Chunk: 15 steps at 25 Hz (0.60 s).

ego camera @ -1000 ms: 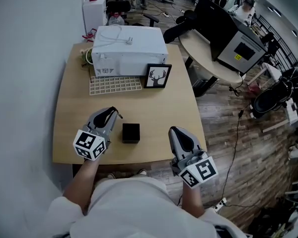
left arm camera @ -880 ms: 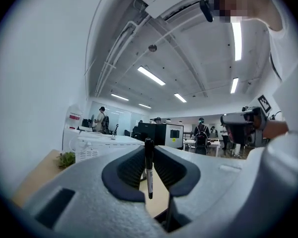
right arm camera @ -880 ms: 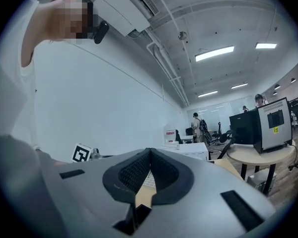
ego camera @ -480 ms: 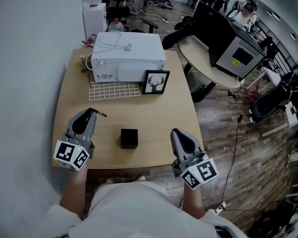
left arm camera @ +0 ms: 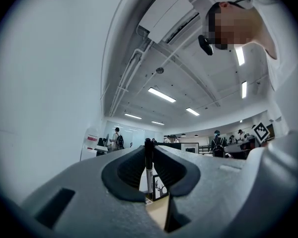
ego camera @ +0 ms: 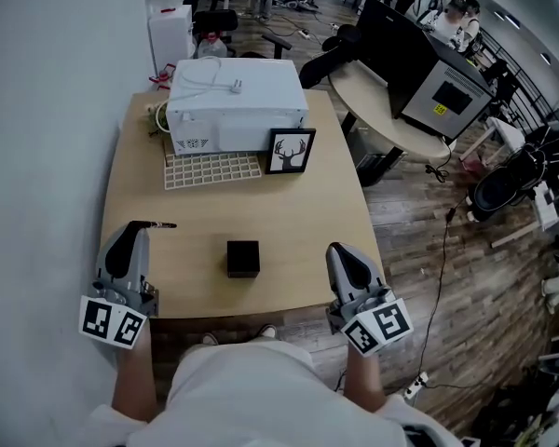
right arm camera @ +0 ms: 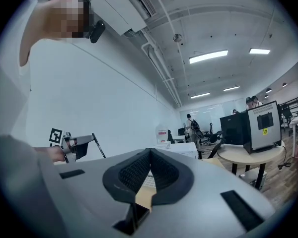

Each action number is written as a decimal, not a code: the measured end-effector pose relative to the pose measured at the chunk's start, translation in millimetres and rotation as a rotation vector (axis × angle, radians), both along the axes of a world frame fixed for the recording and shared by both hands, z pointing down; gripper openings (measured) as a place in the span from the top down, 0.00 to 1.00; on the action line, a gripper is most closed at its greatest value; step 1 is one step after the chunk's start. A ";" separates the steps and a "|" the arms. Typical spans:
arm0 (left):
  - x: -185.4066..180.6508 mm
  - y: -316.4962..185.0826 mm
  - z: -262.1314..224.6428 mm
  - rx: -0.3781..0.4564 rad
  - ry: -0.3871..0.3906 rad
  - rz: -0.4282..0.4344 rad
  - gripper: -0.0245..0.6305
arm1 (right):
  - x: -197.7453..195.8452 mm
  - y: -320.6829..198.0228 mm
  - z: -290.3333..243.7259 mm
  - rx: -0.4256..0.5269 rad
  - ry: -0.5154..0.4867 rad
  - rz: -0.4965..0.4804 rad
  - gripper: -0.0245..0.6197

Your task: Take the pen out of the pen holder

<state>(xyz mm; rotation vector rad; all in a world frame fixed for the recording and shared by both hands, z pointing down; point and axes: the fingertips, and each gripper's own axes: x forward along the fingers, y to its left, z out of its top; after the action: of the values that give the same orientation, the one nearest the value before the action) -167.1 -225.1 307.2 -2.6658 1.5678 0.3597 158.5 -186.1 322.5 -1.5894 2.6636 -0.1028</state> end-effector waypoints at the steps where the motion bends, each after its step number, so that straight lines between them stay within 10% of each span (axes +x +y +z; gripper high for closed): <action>1: -4.9 4.2 -1.7 0.005 0.002 -0.009 0.87 | -0.6 1.2 -0.7 0.002 0.002 0.003 0.96; 15: -56.6 38.9 -1.8 0.016 0.008 -0.055 0.87 | -30.8 29.0 2.3 -0.016 0.029 0.020 0.96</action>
<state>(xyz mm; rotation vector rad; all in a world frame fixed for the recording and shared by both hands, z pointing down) -223.7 -186.3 305.4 -2.6074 1.6294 0.3796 127.7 -157.1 324.7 -1.6345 2.6740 -0.1016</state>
